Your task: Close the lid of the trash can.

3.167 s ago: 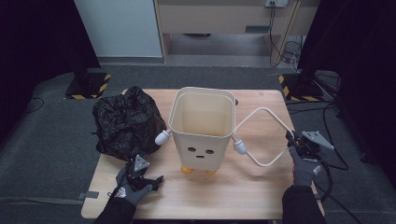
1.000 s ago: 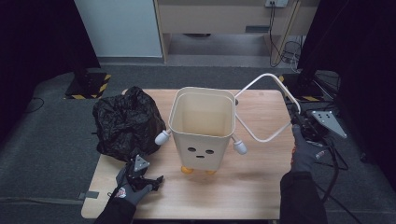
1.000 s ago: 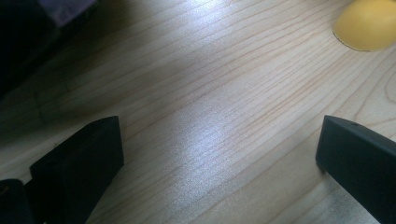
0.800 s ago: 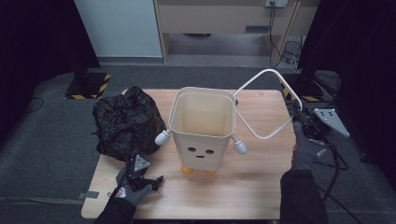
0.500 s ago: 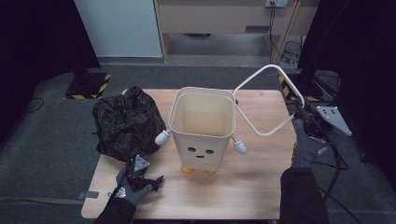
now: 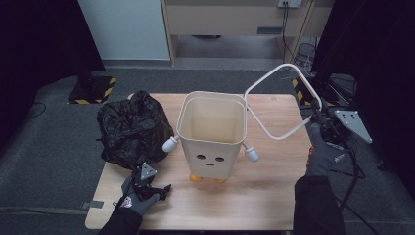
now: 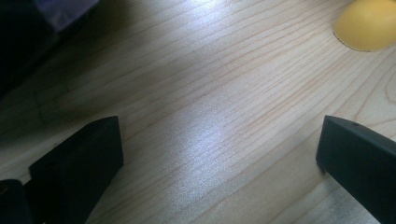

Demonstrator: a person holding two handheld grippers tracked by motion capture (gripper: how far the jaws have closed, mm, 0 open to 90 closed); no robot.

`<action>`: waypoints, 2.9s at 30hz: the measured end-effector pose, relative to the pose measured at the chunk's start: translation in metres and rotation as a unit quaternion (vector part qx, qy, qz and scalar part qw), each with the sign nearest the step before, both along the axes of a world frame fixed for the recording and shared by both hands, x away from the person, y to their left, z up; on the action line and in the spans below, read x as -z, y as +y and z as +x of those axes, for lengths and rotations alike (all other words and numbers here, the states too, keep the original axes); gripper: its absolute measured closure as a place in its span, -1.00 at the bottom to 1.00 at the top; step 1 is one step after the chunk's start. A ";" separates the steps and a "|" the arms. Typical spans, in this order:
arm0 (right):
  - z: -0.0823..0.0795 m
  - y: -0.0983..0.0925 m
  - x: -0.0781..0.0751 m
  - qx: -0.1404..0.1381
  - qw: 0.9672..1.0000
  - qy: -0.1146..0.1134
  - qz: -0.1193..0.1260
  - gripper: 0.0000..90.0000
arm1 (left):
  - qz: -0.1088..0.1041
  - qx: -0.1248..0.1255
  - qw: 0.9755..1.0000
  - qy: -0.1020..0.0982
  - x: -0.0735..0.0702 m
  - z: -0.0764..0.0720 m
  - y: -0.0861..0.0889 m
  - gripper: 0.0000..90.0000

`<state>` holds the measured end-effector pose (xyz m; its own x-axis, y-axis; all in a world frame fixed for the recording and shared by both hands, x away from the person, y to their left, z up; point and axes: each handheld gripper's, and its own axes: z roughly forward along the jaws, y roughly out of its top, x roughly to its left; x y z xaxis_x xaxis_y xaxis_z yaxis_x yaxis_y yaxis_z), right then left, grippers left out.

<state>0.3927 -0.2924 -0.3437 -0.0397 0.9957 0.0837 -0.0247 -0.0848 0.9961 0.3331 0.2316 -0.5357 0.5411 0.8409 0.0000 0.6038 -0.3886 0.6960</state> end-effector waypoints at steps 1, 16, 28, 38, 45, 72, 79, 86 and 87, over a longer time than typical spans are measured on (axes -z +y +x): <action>0.000 -0.001 -0.001 0.000 1.000 -0.002 0.001 0.69 | 0.000 0.000 1.000 0.000 0.000 0.000 0.000 -1.00; -0.006 -0.002 -0.023 -0.015 0.999 -0.031 0.012 0.69 | 0.001 -0.001 1.000 0.001 0.000 0.000 0.000 -1.00; -0.014 0.005 -0.043 -0.039 0.997 -0.058 0.018 0.70 | 0.001 -0.001 1.000 0.001 0.000 0.000 0.000 -1.00; -0.018 0.016 -0.064 -0.075 0.994 -0.075 0.014 0.73 | 0.002 -0.001 1.000 0.001 0.000 0.000 0.000 -1.00; -0.020 0.025 -0.073 -0.103 0.992 -0.075 0.011 0.74 | 0.001 -0.001 1.000 0.001 0.000 0.000 0.000 -1.00; -0.002 0.054 -0.082 -0.205 0.978 -0.037 0.023 0.76 | 0.001 -0.001 1.000 0.001 0.000 0.000 0.000 -1.00; 0.003 0.061 -0.081 -0.236 0.971 -0.026 0.029 0.76 | 0.001 -0.001 1.000 0.001 0.000 0.000 0.000 -1.00; 0.007 0.066 -0.080 -0.257 0.966 -0.013 0.036 0.76 | 0.001 -0.001 1.000 0.001 0.000 0.000 0.000 -1.00; 0.008 0.067 -0.080 -0.260 0.965 -0.010 0.035 0.76 | 0.001 -0.001 1.000 0.001 0.000 0.000 0.000 -1.00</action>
<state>0.4005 -0.2254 -0.2638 -0.5347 0.8328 0.1437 0.0196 -0.1577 0.9873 0.3332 0.2313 -0.5355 0.5392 0.8422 0.0008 0.6064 -0.3890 0.6935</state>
